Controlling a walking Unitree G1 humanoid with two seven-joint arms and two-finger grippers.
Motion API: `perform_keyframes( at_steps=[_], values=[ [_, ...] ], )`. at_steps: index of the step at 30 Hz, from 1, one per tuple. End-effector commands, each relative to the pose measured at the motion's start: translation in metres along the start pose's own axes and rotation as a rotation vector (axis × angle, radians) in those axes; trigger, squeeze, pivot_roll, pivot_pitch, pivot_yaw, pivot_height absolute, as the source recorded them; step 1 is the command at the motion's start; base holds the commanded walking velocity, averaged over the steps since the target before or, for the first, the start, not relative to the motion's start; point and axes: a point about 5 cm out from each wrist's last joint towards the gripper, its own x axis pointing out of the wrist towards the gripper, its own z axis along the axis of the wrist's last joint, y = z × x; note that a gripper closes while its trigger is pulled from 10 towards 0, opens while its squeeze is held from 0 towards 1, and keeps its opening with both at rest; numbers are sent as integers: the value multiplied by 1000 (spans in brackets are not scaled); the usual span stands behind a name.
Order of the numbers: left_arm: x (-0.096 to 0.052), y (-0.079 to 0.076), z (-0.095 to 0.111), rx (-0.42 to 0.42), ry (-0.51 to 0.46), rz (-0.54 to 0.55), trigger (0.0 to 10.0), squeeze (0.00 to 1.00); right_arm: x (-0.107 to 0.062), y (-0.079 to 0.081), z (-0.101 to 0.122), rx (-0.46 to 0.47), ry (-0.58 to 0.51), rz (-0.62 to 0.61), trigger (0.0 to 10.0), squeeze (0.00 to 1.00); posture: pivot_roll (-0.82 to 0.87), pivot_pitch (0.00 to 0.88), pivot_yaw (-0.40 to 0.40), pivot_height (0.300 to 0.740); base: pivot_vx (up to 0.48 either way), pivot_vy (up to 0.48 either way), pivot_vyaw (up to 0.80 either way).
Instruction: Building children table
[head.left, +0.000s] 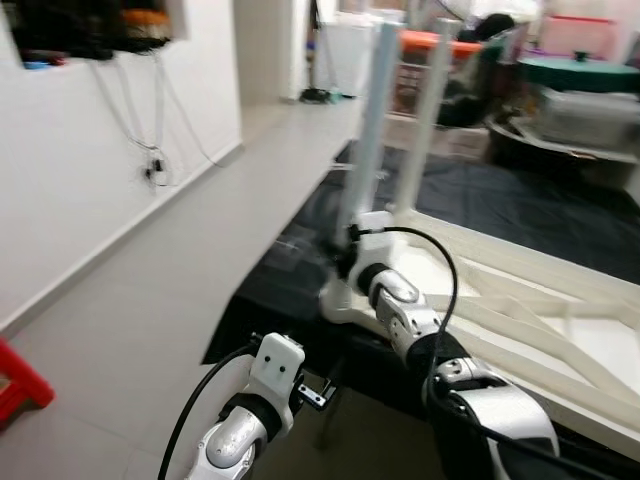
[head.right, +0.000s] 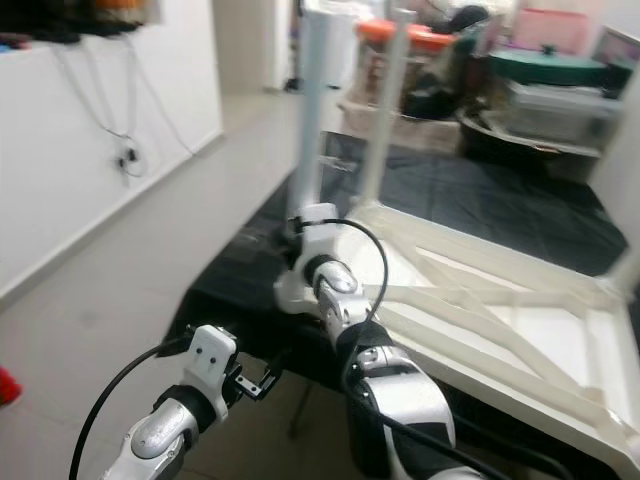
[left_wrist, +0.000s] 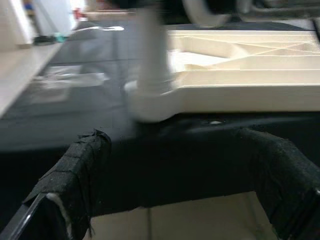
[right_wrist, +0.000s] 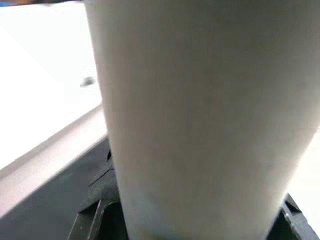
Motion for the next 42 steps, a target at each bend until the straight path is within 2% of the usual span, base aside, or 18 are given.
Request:
perform_keyframes(
  at_steps=[1, 4, 11, 12, 13, 16, 17, 19, 21, 23, 26, 28, 34, 37, 38, 40, 41, 42],
  values=[
    [0, -1, -3, 12, 8, -8, 10000, 0, -7, -30, -23, 9, 89, -156, 0, 0, 80, 0, -95, 740, 0, 0, 0],
    [0, -1, -3, 14, 7, -8, 10000, 0, -14, -39, -32, 66, 96, -350, 0, 0, 79, 0, -95, 740, 0, 0, 0],
    [0, -1, -3, 14, 5, -8, 10000, 0, -15, -33, -33, 98, 100, -362, 0, 0, 79, 0, -96, 740, 0, 0, 0],
    [0, -1, -2, 15, 3, -8, 10000, 0, -12, -20, -30, 125, 75, -294, 10000, 1000, 81, 0, -99, 740, 0, 0, 0],
    [1, -1, -2, 15, 2, -9, 10000, 0, -9, -8, -23, 139, 30, -180, 10000, 0, 85, 0, -100, 740, 0, 0, 0],
    [2, -1, -2, 15, 2, -9, 10000, 0, -8, 0, -17, 137, -4, -107, 10000, 0, 85, 0, -100, 740, 0, 0, 0],
    [2, -1, -1, 15, 1, -9, 10000, 0, -5, 7, -12, 165, -17, 20, 10000, 0, 80, 0, -94, 740, 0, 0, 0],
    [2, -1, -1, 15, 1, -9, 10000, 0, -5, 7, -12, 165, -17, 20, 10000, 0, 80, 0, -94, 740, 0, 0, 0],
    [3, 0, -1, 17, 0, -12, 10000, 0, -4, 16, -8, 193, 16, 276, 10000, 0, 75, 0, -90, 740, 0, 0, 0],
    [3, 0, -1, 17, 0, -12, 10000, 0, -4, 16, -8, 193, 16, 276, 10000, 0, 75, 0, -90, 740, 0, 0, 0],
    [3, 0, 0, 19, -3, -13, 10000, 0, -8, 25, -1, 134, 97, 681, 10000, 0, 82, 0, -100, 740, 0, 0, 0],
    [3, 0, 0, 19, -3, -13, 10000, 0, -8, 25, -1, 134, 97, 681, 10000, 0, 82, 0, -100, 740, 0, 0, 0],
    [3, 0, 1, 21, -7, -10, 10000, 0, -20, 42, -1, -28, 165, 1032, 10000, 0, 96, 0, -103, 740, 0, 0, 0],
    [3, 0, 1, 21, -7, -10, 10000, 0, -20, 42, -1, -28, 165, 1032, 10000, 0, 96, 0, -103, 740, 0, 0, 0],
    [3, 0, 1, 20, -7, -10, 10000, 0, -22, 47, -7, -93, 192, 1055, 6902, 0, 101, 0, -107, 740, 0, 0, 0],
    [3, 0, 1, 20, -7, -10, 10000, 0, -22, 47, -7, -93, 192, 1055, 6902, 0, 101, 0, -107, 740, 0, 0, 0],
    [3, -1, 1, 20, -7, -9, 10000, 0, -24, 52, -13, -133, 207, 1054, 0, 0, 106, 0, -107, 740, 0, 0, 0],
    [2, -1, 2, 19, -7, -8, 10000, 0, -24, 54, -16, -151, 204, 1040, 0, 0, 108, 0, -109, 740, 0, 0, 0]
  ],
)
